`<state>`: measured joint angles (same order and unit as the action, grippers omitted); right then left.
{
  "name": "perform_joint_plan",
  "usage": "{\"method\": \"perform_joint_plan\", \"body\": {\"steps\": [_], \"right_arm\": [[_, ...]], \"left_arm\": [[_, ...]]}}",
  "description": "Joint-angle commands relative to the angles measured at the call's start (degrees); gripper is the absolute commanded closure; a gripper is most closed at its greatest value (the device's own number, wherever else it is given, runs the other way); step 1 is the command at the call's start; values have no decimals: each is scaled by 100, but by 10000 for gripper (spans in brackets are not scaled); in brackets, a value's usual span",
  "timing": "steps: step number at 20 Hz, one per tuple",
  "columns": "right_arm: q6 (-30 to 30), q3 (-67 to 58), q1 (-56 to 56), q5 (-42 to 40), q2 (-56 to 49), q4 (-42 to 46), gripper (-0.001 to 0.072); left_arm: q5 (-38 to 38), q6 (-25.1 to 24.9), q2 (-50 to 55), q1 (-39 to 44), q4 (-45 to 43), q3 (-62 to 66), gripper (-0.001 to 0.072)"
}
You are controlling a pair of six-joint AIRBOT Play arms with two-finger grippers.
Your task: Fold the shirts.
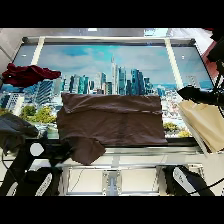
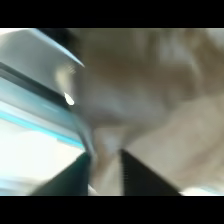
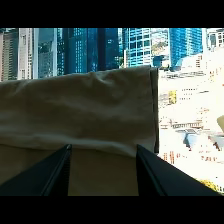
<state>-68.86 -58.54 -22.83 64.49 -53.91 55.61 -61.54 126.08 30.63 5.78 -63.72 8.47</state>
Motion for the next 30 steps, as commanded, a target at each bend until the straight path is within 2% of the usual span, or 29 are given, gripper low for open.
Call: {"method": "perform_joint_plan", "body": {"steps": [1,4,11,13,15,17,22,25,28,30], "right_arm": [[-7,-4,-4,55,7,-39,229],[-4,-4,-7,52,7,-35,228],[-15,-2,-4,85,7,-26,229],[-317,-2,-7,334,2,122,229],[-1019,140,-22,765,0,997,229],[-1274,713,-184,1316,-2,1519,228],[-1416,2363,-872,1733,-52,1419,228],[-1484,2662,-883,1897,-232,1143,227],[-1543,2822,-861,1679,-396,750,228],[-1585,2929,-697,1631,-490,833,228]], "left_arm": [[363,4,-4,-7,35,-7,693],[308,-341,-4,-7,363,210,693],[315,-621,-4,-9,337,1294,693],[483,-621,-4,-9,212,1425,693],[691,-715,-4,-9,157,1432,694],[866,-855,-4,-9,162,1434,693],[1097,-1113,-4,-7,177,1434,694],[1119,-1145,-4,-7,181,1432,693],[1115,-1213,-4,-7,184,1432,693],[1110,-1215,-4,-7,186,1432,694]]}}
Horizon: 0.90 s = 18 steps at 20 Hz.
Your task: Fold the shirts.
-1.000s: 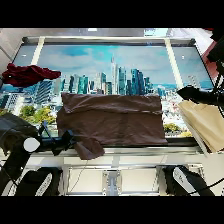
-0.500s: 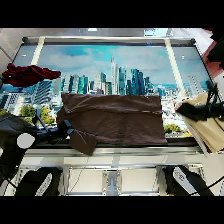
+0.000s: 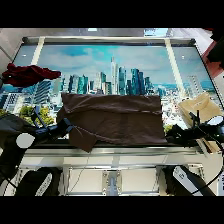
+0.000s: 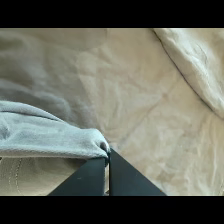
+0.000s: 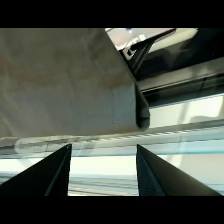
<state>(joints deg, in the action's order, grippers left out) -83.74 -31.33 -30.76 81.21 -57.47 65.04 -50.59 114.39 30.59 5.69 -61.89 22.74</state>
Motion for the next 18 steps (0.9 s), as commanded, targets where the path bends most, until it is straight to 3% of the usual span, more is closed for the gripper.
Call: {"method": "perform_joint_plan", "body": {"steps": [1,5,9,13,15,17,18], "right_arm": [[-116,260,229,-55,-186,28,228],[-225,275,551,-219,-323,472,228],[-249,275,544,-852,-323,216,229],[-247,275,544,-1239,-323,-214,286],[-229,275,544,-1224,-323,-232,432],[-57,273,544,-1169,-323,-284,671],[131,269,540,-1091,-321,-369,680]], "left_arm": [[15,-46,0,2,2,4,694],[-13,-101,0,2,2,4,693],[-9,-157,0,2,0,4,694],[-9,-157,0,2,2,4,694],[-9,-177,0,2,2,4,693],[-9,-177,0,2,15,4,693],[-9,-177,0,2,31,7,693]]}}
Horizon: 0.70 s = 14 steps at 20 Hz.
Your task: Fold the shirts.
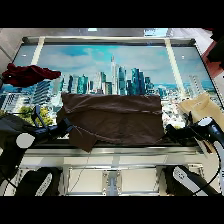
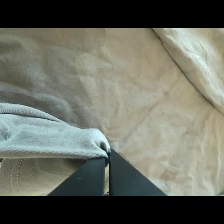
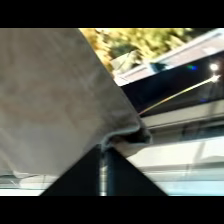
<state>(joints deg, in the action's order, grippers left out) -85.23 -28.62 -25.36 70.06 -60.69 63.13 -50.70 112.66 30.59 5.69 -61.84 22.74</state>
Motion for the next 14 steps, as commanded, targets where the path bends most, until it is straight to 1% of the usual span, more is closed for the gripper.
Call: {"method": "perform_joint_plan", "body": {"steps": [1,3,5,9,11,12,14], "right_arm": [[455,-46,0,125,0,-212,681],[450,-269,0,334,44,-151,681],[450,-699,0,601,175,-90,681],[411,-1937,0,1110,334,251,682],[345,-2406,11,938,332,188,684],[334,-2555,63,723,330,48,684],[337,-2769,348,127,278,-249,685]], "left_arm": [[4,-9,0,2,33,7,694],[42,-33,0,0,-15,59,693],[136,-168,0,0,-361,337,694],[118,-151,0,0,-1926,1331,695],[138,-240,87,0,-2389,1703,696],[175,-496,251,2,-2356,1847,696],[291,-1283,841,2,-1937,2124,696]]}}
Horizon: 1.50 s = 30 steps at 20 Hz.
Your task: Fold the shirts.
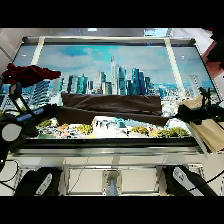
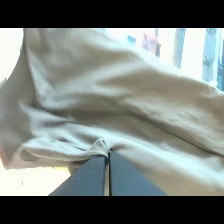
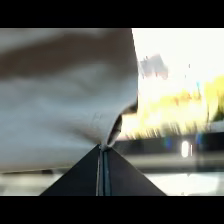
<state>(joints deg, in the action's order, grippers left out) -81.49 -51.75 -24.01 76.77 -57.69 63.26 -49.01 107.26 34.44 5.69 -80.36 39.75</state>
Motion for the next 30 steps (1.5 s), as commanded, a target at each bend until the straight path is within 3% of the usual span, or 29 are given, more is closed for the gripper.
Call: {"method": "perform_joint_plan", "body": {"steps": [1,6,11,16,17,18,19,20,26,29,30], "right_arm": [[-37,-560,426,-874,-109,-358,685],[-280,-1241,1266,-2162,-1204,-417,685],[-424,-1705,1561,-2627,-2533,-450,685],[-393,-1711,1738,-2675,-3195,-280,681],[-398,-1722,1731,-2761,-3185,-199,675],[-396,-1786,1681,-2765,-3165,-170,608],[-398,-1893,1613,-2743,-3126,-162,444],[-396,-2055,1528,-2682,-3056,-140,310],[-428,-2371,730,-2000,-3012,334,294],[-146,-2070,404,-1770,-3320,37,188],[111,-2028,339,-1611,-3473,-188,185]], "left_arm": [[214,-1123,896,2,120,597,696],[302,-2291,3121,4,168,1690,696],[361,-2400,4437,15,-216,2474,695],[719,-2415,4695,59,-168,2509,672],[787,-2415,4693,59,-177,2551,441],[793,-2415,4693,44,-177,2653,138],[710,-2415,4693,31,-184,2837,3],[623,-2415,4677,20,-205,3036,7],[516,-2315,4568,2,153,4266,7],[721,-2328,4566,2,588,4533,6],[820,-2330,4566,2,699,4542,7]]}}
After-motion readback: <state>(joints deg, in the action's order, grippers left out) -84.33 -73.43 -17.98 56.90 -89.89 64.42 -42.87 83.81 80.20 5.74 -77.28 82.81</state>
